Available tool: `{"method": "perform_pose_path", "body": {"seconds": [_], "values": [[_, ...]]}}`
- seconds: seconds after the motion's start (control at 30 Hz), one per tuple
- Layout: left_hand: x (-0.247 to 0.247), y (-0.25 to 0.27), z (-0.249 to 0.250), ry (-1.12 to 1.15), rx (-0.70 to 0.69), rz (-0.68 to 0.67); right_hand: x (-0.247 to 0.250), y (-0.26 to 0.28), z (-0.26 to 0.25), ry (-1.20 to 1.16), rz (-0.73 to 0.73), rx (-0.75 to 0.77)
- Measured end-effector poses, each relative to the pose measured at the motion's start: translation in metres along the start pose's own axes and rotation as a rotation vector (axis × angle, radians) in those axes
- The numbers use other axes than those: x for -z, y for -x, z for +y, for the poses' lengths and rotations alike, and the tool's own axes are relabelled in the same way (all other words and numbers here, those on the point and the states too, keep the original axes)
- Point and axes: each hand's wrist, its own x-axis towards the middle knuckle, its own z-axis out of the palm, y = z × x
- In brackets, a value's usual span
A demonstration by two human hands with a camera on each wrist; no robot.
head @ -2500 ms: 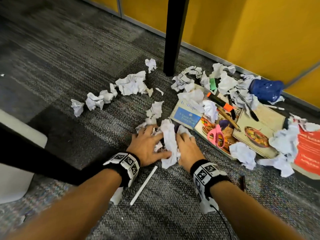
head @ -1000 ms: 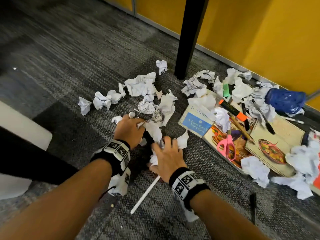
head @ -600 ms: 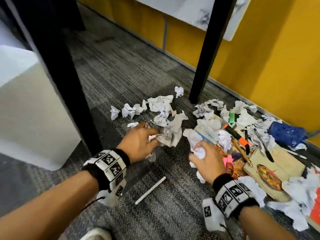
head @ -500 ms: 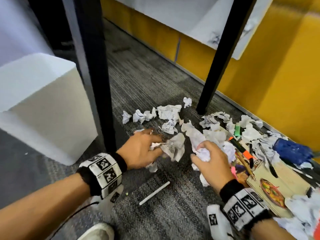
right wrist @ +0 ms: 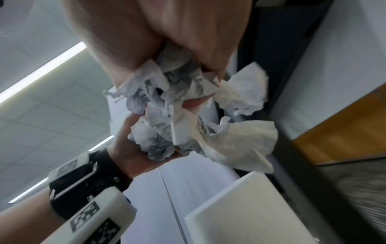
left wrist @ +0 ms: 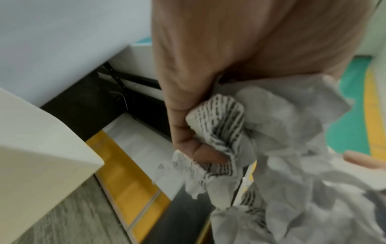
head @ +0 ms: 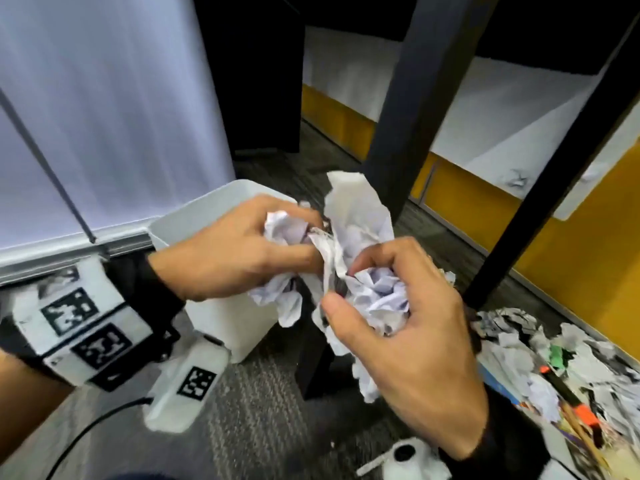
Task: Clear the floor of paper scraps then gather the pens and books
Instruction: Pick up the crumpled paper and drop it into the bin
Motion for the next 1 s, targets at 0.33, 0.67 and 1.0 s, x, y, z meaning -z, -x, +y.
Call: {"method": "perform_pose_path", "body": {"seconds": [0.33, 0.67, 1.0], "values": [[0.115, -0.011, -0.113, 0.146, 0.058, 0.470, -0.171, -0.136, 0.007, -0.272, 0.105, -0.110], [0.119, -0.027, -0.207, -0.102, 0.174, 0.200, -0.227, -0.166, 0.063, 0.313, -0.275, -0.447], [0.113, -0.021, -0.208, -0.326, 0.214, -0.103, -0.198, -0.159, 0.049, 0.559, -0.371, -0.190]]}}
